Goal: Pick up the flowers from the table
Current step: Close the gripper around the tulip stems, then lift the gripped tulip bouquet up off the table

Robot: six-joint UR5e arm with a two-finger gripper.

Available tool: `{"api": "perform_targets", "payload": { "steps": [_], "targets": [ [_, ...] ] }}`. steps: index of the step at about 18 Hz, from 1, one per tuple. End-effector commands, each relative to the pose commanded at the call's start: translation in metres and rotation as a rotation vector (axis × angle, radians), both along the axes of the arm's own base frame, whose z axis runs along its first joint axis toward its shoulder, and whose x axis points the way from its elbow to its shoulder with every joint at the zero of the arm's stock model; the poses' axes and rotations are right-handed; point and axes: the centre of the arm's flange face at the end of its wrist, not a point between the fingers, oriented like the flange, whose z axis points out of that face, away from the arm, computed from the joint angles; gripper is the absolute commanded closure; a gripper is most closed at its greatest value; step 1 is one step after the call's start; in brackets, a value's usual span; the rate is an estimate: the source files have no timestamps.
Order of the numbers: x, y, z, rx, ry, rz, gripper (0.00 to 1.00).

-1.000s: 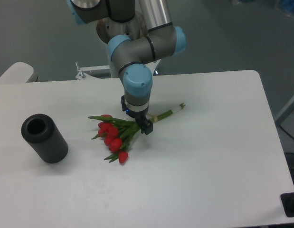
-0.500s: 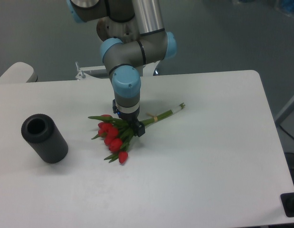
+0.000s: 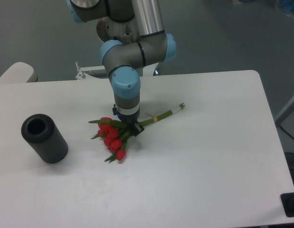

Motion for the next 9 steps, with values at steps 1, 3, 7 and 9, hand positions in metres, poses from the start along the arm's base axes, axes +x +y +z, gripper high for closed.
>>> {"api": "perform_targets", "payload": {
  "steps": [1,3,7,9],
  "targets": [
    [-0.002,0.001,0.002,0.004,0.004,0.000,0.64],
    [-0.006,0.005,0.009,0.016,0.014,0.000,0.64],
    [-0.022,0.015,0.031,0.053,0.045,-0.025,0.64],
    [-0.037,0.029,0.055,0.108,0.061,-0.053,0.64]
  ]
}}
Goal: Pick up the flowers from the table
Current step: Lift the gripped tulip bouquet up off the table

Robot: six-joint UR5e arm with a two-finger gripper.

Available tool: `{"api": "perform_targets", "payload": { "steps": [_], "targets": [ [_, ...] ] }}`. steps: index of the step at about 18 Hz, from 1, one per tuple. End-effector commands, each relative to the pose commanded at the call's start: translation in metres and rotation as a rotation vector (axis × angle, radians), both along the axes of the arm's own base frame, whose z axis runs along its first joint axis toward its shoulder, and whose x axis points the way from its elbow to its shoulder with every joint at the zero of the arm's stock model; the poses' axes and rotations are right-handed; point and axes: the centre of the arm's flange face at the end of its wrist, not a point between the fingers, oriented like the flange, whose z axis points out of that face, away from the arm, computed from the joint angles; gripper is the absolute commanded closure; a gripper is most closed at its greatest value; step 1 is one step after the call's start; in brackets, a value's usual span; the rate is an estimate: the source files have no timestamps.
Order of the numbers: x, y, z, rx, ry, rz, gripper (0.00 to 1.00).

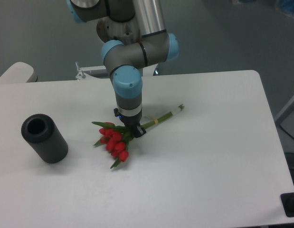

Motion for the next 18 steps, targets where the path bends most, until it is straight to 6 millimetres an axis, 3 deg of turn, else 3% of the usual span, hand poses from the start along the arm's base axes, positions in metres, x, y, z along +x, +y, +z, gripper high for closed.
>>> {"api": "perform_targets", "payload": {
  "steps": [5,8,11,18],
  "targets": [
    [-0.050,0.026,0.071,0.193,-0.094,0.023,0.64],
    [-0.074,0.028,0.103,0.275,-0.138,0.042,0.64],
    [-0.090,0.031,0.128,0.361,-0.158,0.058,0.64],
    [-0.107,0.030,0.150,0.562,-0.279,0.057,0.64]
  ]
}}
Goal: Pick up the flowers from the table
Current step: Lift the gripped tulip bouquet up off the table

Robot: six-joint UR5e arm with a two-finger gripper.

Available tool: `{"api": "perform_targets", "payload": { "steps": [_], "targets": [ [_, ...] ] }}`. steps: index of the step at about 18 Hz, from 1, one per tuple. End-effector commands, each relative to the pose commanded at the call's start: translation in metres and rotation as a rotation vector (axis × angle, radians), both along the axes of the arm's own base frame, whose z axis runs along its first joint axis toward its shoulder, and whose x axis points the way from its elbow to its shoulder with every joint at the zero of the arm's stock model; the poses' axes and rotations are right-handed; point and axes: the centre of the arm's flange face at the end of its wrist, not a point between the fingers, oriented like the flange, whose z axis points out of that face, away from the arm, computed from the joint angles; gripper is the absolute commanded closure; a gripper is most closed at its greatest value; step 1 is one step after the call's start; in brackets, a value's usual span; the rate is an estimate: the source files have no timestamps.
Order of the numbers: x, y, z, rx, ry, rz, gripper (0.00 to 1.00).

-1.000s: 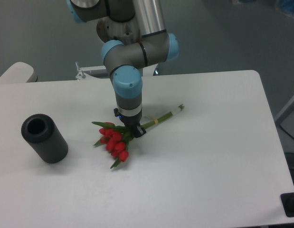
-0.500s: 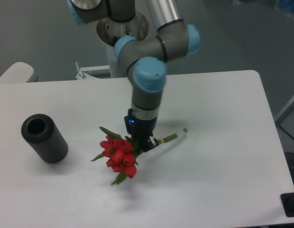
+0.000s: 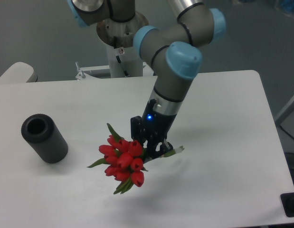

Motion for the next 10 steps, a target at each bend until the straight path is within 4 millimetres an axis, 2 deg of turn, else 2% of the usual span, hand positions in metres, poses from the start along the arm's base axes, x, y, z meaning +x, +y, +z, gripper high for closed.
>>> {"api": "perform_targets", "payload": {
  "steps": [3,10],
  "targets": [
    [-0.012,0.004,0.012,0.058,-0.050,0.026,0.64],
    [-0.023,-0.002,0.014,0.108,-0.053,0.032,0.64]
  ]
}}
